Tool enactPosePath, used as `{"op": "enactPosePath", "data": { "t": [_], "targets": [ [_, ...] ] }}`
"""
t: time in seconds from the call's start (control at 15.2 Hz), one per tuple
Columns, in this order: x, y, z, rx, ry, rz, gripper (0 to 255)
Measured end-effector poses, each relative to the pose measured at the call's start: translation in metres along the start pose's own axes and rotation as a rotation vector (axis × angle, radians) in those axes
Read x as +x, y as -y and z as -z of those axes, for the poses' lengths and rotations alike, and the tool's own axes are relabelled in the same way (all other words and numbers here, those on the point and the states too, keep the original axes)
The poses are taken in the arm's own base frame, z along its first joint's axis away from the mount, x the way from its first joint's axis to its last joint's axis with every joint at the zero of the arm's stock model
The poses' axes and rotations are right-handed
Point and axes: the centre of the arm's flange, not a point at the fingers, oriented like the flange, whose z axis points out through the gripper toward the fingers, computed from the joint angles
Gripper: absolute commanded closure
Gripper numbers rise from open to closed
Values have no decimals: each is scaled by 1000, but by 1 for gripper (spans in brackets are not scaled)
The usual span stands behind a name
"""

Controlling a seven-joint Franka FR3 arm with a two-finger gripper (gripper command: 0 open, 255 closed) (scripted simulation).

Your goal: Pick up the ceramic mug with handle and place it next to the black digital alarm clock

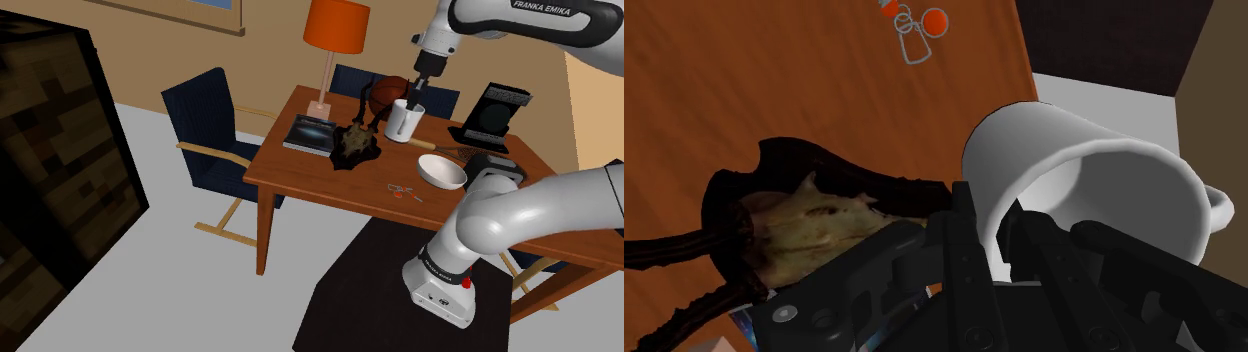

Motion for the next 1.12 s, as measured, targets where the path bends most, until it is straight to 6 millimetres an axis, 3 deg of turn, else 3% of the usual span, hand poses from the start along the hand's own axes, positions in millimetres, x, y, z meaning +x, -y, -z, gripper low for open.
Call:
{"op": "enactPosePath", "data": {
  "t": [1.12],
  "targets": [
    [-195, -114, 7, 0, 0, 0, 255]
  ]
}}
